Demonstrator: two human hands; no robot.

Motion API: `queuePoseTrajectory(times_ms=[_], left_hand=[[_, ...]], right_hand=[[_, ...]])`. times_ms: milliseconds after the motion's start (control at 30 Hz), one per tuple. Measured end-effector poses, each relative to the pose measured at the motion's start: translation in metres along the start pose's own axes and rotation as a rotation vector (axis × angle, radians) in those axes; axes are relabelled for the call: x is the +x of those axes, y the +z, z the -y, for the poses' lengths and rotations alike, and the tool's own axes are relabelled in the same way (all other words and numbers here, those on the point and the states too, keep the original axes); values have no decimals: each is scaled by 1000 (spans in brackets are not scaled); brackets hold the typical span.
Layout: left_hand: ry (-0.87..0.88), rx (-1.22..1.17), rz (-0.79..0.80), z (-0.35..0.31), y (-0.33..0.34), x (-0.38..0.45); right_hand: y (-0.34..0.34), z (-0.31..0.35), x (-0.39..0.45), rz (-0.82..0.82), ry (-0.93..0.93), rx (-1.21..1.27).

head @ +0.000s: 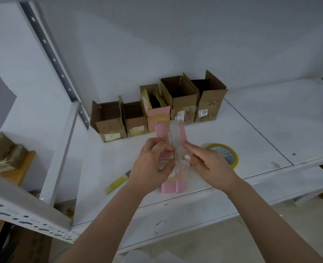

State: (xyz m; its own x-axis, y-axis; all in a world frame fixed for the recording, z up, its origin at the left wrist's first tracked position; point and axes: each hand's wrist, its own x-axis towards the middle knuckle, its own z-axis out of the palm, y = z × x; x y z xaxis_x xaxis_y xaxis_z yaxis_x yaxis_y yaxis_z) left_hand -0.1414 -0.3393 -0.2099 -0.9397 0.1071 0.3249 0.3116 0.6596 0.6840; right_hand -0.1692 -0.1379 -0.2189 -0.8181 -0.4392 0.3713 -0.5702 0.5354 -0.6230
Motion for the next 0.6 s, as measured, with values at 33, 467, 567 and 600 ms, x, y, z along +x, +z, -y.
queuePoseTrajectory(times_ms=[33,467,567,600], left_hand=[[-6,23,-8,-3,-2,1],[-267,800,283,-37,46,47],[-241,854,225,-26,38,42],[-247,842,200,-22,31,40]], right_hand=[[-1,-1,-3,-20,56,51],[14,-24,-18,-223,525,420],[15,-26,-21,-153,564,422],[16,-26,-20,-135,574,417]])
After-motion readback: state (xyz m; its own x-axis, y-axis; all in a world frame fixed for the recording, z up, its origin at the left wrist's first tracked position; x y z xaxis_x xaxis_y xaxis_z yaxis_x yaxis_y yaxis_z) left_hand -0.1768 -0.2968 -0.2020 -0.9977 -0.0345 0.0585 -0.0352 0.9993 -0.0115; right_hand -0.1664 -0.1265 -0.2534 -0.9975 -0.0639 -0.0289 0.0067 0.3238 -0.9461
